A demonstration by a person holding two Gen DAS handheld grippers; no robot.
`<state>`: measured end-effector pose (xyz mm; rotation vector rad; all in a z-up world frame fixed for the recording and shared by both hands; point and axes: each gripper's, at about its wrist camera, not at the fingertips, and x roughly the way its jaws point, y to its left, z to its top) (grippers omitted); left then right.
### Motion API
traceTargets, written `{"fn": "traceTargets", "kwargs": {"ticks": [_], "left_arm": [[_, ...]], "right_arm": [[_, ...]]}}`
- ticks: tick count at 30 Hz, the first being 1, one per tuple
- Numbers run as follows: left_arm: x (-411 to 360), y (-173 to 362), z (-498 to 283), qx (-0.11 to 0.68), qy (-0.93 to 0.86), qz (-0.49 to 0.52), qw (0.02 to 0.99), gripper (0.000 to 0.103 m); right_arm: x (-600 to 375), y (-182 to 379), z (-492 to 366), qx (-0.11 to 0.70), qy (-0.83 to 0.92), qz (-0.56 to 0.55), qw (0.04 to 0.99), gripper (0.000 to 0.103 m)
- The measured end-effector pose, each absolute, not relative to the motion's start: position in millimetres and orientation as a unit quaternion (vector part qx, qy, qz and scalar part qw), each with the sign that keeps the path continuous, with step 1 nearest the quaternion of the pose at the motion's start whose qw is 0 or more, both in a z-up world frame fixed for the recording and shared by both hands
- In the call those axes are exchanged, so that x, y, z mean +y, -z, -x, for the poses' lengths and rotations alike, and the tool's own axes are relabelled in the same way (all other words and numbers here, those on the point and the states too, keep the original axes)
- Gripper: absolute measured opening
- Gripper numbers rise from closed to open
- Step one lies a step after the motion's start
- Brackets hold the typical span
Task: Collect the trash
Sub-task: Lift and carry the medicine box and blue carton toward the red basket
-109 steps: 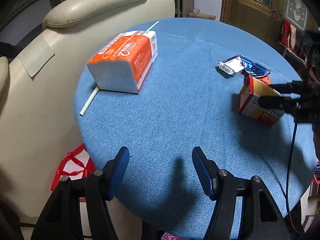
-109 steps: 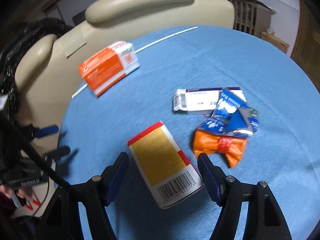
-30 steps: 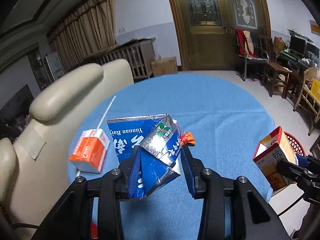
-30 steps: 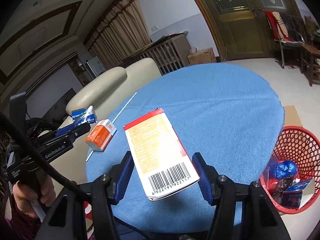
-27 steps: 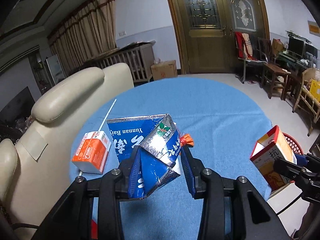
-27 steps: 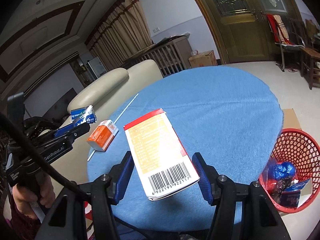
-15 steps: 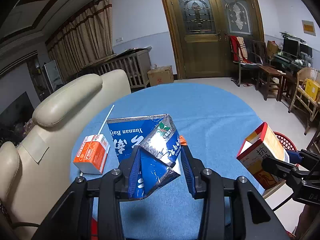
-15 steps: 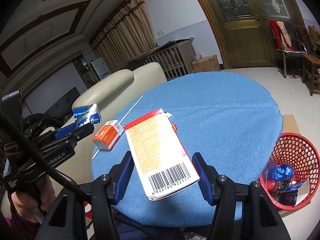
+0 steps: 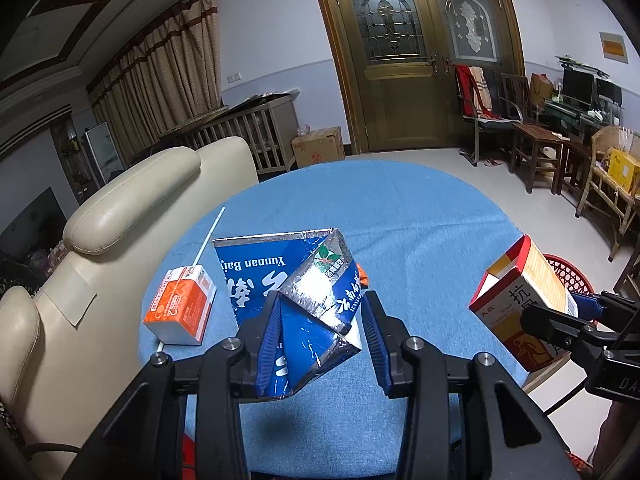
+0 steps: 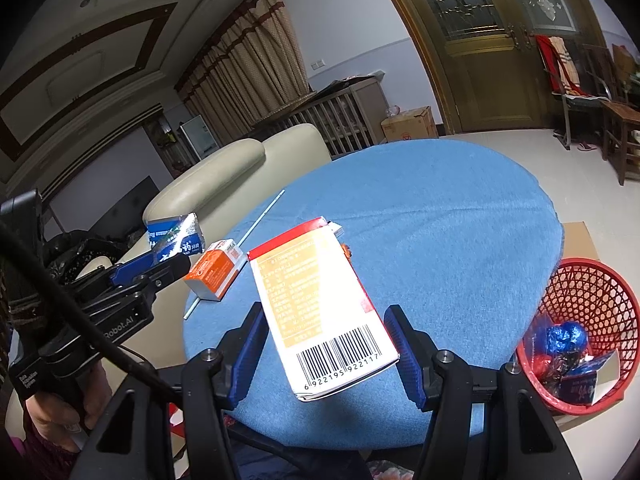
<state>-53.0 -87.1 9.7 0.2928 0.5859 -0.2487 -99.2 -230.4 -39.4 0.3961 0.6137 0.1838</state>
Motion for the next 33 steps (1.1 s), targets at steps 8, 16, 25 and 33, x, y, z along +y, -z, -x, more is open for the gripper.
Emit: {"fn": "traceTargets", "kwargs": {"ticks": [8, 16, 25, 33], "left_arm": [[-91.0, -8.7, 54.2, 0.286, 0.122, -0.15, 0.939, 0.042], [-93.7, -6.8, 54.7, 0.29, 0.127, -0.155, 0.936, 0.042], [-95.8, -5.4, 53.3, 0.292, 0.129, -0.16, 0.934, 0.043], [-98.8, -4.2, 51.7, 0.294, 0.134, -0.165, 0.932, 0.043]], "right_arm": [[-232.5, 38.1, 100.4, 0.301, -0.089, -0.199, 0.928, 0.063], [-234.1, 39.9, 101.3, 0.301, -0.087, -0.202, 0.928, 0.063], [-237.6, 39.8, 101.3, 0.301, -0.085, -0.211, 0.926, 0.063], [-241.0, 40.2, 102.2, 0.3, -0.083, -0.218, 0.925, 0.063]]}}
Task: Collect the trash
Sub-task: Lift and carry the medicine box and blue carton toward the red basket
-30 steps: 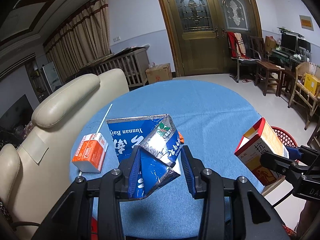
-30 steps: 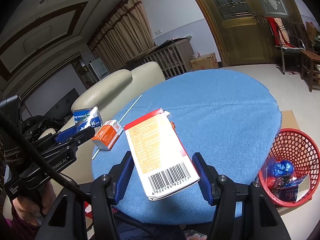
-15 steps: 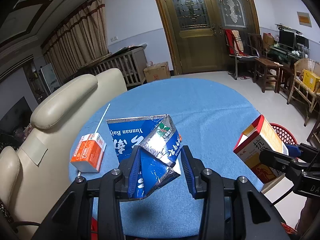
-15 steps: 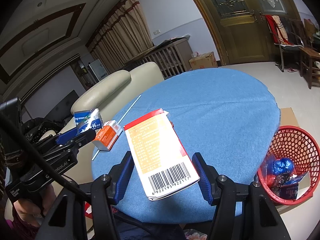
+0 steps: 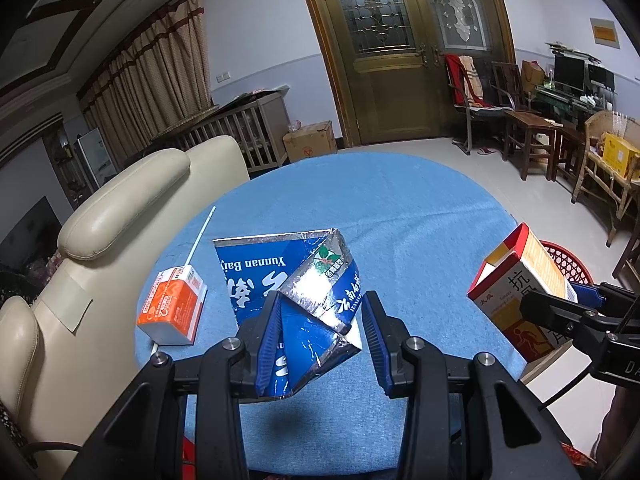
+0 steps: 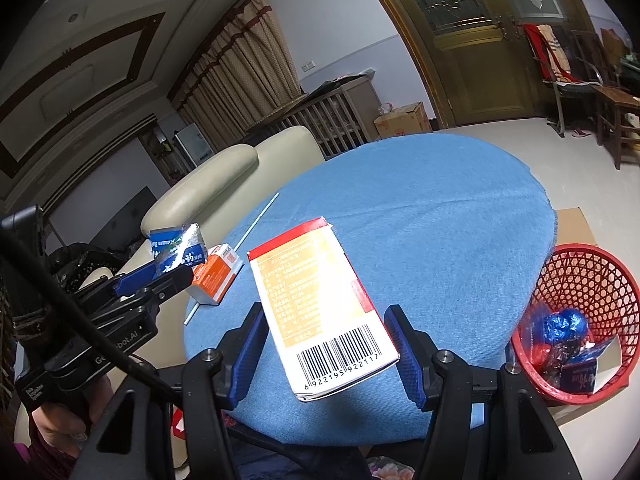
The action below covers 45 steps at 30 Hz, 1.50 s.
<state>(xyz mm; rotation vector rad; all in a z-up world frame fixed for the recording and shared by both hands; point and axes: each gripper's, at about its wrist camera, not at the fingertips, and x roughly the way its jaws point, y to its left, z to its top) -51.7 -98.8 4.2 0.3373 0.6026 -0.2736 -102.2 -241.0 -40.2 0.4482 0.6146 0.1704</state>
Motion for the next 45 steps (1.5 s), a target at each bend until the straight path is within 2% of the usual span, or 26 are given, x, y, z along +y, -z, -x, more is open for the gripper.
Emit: {"fn": "traceTargets", "kwargs": {"ticks": [45], "left_arm": [[-119.6, 8.1, 49.3, 0.299, 0.159, -0.204, 0.918, 0.043]], "right_arm": [[-273.8, 56.8, 116.9, 0.298, -0.068, -0.276, 0.911, 0.063]]}}
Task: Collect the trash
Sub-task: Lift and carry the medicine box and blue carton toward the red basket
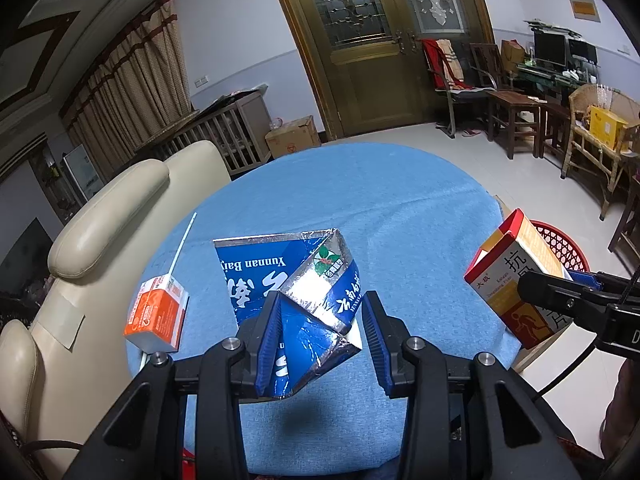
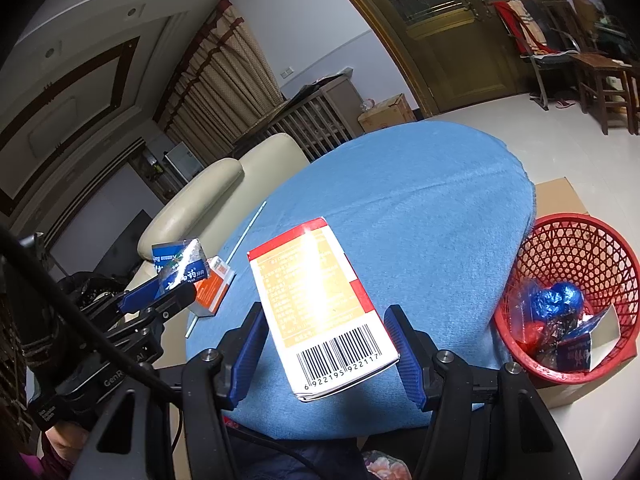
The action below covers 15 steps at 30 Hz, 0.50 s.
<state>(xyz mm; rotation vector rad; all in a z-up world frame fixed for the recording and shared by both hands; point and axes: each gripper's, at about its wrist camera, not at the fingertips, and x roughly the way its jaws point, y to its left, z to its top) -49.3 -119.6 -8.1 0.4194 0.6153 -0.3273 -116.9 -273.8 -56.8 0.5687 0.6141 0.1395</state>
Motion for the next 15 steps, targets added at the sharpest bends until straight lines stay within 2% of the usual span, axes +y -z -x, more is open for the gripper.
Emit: {"fn": "traceTargets", "kwargs": {"ticks": [15], "left_arm": [[-131.6, 11.3, 49.9, 0.298, 0.173, -0.224, 0.912, 0.043]], "right_arm": [[-296.1, 63.0, 126.5, 0.293, -0.055, -0.302, 0.905, 0.063]]}}
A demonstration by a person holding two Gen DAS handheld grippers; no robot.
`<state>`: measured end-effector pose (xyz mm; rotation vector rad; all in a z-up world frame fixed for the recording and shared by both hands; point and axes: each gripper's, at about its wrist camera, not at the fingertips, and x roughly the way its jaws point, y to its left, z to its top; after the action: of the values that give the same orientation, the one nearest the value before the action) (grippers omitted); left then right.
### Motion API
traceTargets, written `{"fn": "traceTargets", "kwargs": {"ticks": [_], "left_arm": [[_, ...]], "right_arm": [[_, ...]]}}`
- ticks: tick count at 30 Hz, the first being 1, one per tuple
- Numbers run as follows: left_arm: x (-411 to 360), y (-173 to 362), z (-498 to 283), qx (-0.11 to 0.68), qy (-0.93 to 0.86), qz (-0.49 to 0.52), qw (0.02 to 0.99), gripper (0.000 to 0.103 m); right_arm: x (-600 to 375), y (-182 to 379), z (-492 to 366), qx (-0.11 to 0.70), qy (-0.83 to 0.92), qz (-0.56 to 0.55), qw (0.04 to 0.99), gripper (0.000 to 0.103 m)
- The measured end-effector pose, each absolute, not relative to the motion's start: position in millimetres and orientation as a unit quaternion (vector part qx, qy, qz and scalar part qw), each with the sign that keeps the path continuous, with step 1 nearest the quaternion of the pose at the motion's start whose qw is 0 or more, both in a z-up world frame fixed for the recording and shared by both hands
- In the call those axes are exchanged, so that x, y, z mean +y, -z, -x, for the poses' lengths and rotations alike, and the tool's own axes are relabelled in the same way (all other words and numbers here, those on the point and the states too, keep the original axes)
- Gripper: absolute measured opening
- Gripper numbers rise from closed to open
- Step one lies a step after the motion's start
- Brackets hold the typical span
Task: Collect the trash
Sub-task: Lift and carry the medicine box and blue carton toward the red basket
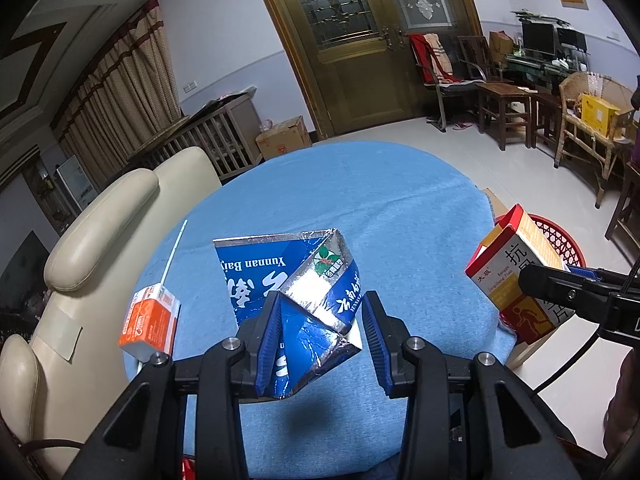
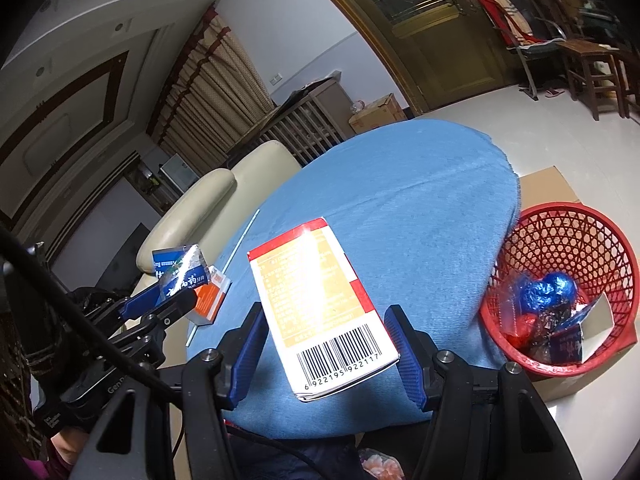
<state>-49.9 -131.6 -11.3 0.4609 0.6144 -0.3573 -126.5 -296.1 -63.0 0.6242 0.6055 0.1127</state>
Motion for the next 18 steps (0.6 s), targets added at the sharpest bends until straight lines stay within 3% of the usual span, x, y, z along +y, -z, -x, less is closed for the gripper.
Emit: {"fn": "traceTargets", "kwargs": {"ticks": [18], "left_arm": [[-176.8, 16.7, 64.2, 0.295, 0.198, -0.26, 0.898, 0.043]], "right_arm": [[-341.9, 82.5, 154.2, 0.283, -0.021, -0.354, 0.891, 0.063]]}}
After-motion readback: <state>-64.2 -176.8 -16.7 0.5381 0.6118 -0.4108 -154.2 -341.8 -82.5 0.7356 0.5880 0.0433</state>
